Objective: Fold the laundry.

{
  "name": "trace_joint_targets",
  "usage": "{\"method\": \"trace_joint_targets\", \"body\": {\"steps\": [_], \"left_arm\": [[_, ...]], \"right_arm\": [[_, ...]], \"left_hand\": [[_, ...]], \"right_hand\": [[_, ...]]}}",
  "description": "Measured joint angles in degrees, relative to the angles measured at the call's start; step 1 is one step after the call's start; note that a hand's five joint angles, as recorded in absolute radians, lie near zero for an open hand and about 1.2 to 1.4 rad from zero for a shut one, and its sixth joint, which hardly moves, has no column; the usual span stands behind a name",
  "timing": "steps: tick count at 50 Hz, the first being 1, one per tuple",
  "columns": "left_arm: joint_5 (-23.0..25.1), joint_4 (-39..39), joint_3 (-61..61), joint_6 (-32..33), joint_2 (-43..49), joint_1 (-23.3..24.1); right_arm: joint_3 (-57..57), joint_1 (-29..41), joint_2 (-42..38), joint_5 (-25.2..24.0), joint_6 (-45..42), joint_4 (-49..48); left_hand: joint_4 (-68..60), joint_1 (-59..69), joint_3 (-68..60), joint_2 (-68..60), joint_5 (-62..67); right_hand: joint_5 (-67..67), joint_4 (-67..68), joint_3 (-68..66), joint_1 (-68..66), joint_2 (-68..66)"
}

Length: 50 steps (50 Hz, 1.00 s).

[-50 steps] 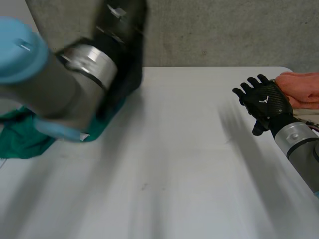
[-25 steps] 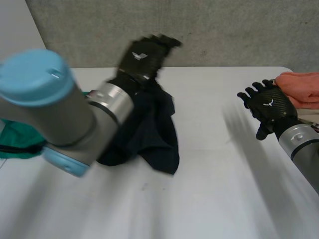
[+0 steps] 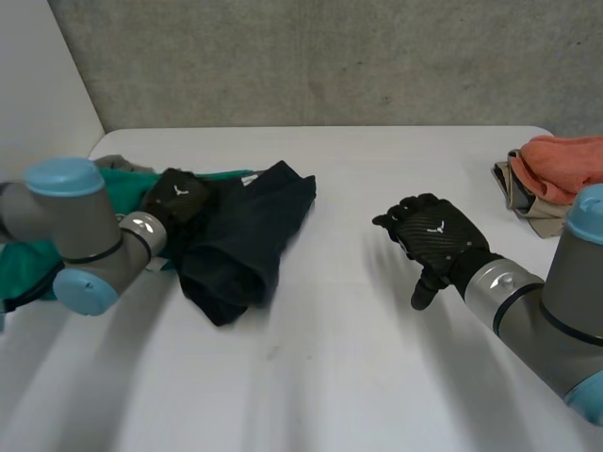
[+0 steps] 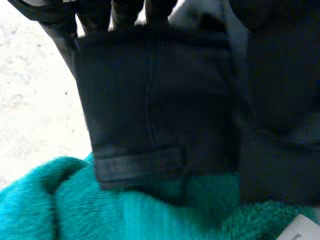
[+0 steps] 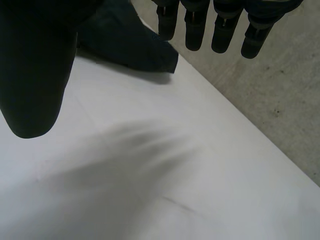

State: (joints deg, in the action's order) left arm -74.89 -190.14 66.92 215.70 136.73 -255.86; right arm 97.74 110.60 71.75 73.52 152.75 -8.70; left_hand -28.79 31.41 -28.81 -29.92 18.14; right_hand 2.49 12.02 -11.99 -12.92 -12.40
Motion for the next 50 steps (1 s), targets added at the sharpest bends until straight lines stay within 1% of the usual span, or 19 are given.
{"method": "trace_joint_targets", "body": {"steps": [1,3,5,6,11,14,16,17,20,23,26,30,31,33,34,36,41,46,50], "left_arm": [[0.2,-0.1,-1.1,-0.1,1.1,0.2],[0.4,-0.3,-2.4,-0.4,2.0,0.6],[0.4,-0.8,-3.5,-1.0,2.0,1.6],[0.3,-1.0,-3.8,-1.4,1.6,2.1],[-0.9,-2.2,-3.6,-5.1,-4.0,6.1],[-1.9,-2.9,-2.5,-9.9,-10.0,10.0],[-2.1,-3.1,-2.1,-11.9,-12.2,11.5],[-2.5,-3.2,-1.6,-15.4,-15.3,14.0],[-3.0,-3.3,-1.0,-20.7,-19.1,17.9],[-3.5,-3.3,-0.3,-24.5,-20.2,21.1],[-4.2,-3.1,0.3,-26.5,-18.8,24.1],[-6.4,-2.3,1.1,-27.5,-12.2,29.2],[-6.6,-2.2,1.2,-27.5,-11.7,29.6],[-7.5,-1.7,1.8,-27.2,-8.9,31.5],[-7.8,-1.5,2.2,-27.0,-8.2,32.2],[-8.2,-1.4,2.7,-26.7,-8.3,32.8],[-9.0,-0.8,4.8,-25.9,-14.5,33.1],[-9.0,0.7,7.8,-24.7,-23.0,32.1],[-8.9,3.8,10.3,-22.1,-29.0,30.0]], "right_arm": [[0.1,0.0,-0.4,0.3,-0.2,-0.2],[0.2,-0.2,-0.7,0.7,-0.5,-0.4],[0.2,-0.4,-1.0,1.0,-0.9,-0.6],[0.2,-0.5,-1.1,1.1,-1.0,-0.6],[0.2,-0.8,-1.0,1.4,-1.5,-0.8],[0.0,-0.8,-0.6,1.4,-1.5,-0.8],[-0.1,-0.9,-0.3,1.3,-1.5,-0.8],[-0.3,-0.9,0.1,1.3,-1.5,-0.8],[-0.6,-1.0,0.9,1.3,-1.2,-0.9],[-0.9,-1.7,1.7,1.6,-0.9,-1.3],[-1.0,-2.7,2.4,2.2,-0.7,-1.7],[-1.1,-5.0,3.0,4.0,-0.6,-2.4],[-1.1,-5.3,3.1,4.1,-0.6,-2.4],[-1.2,-6.7,3.2,4.9,-0.7,-2.8],[-1.3,-7.4,3.2,5.2,-0.8,-2.9],[-1.4,-8.2,3.2,5.4,-0.9,-3.0],[-2.5,-9.8,3.1,5.7,-1.0,-2.8],[-3.5,-9.9,3.0,5.5,-0.9,-1.5],[-4.6,-9.7,3.0,5.1,-1.1,2.1]], "left_hand": [[-4.8,5.0,-4.6,-4.8,4.5],[-27.1,26.0,-26.8,-27.2,25.5],[-37.3,33.1,-36.5,-36.5,35.7],[-38.9,33.6,-37.8,-37.8,37.2],[-39.6,33.6,-38.3,-38.2,37.4],[-39.6,33.6,-38.3,-38.2,37.4],[-39.7,33.6,-38.4,-38.2,37.4],[-39.7,33.6,-38.7,-38.2,37.4],[-39.7,33.6,-38.8,-38.2,37.4],[-39.9,33.6,-39.0,-38.4,37.9],[-39.9,33.6,-39.0,-38.4,38.2],[-39.9,33.6,-39.0,-38.4,38.2],[-38.7,31.8,-37.8,-37.2,36.9],[-22.7,13.8,-22.0,-21.2,21.3],[-11.8,2.4,-11.5,-9.3,10.7],[1.2,-6.7,0.7,1.9,-1.2],[9.2,-10.9,8.6,9.8,-9.1],[9.8,-11.3,9.4,10.8,-9.9],[10.1,-11.3,9.4,11.0,-10.2]], "right_hand": [[0.0,0.0,0.0,0.0,0.0],[0.0,0.0,0.0,0.0,0.0],[0.0,0.0,0.0,0.0,0.0],[0.0,0.0,0.0,0.0,0.0],[0.0,0.0,0.0,0.0,0.0],[0.0,0.0,0.0,0.0,0.0],[0.0,0.0,0.0,0.0,0.0],[0.0,0.0,0.0,0.0,0.0],[0.0,0.0,0.0,0.0,0.0],[0.0,0.0,0.0,0.0,0.0],[0.0,0.0,0.0,0.0,0.0],[0.0,0.0,0.0,0.0,0.0],[0.0,0.0,0.0,0.0,0.0],[0.0,0.0,0.0,0.0,0.0],[0.0,0.0,0.0,0.0,0.0],[0.0,0.0,0.0,0.0,0.0],[0.0,0.0,0.0,0.0,0.0],[0.0,0.0,0.0,0.0,0.0],[0.0,0.0,0.0,0.0,0.0]]}}
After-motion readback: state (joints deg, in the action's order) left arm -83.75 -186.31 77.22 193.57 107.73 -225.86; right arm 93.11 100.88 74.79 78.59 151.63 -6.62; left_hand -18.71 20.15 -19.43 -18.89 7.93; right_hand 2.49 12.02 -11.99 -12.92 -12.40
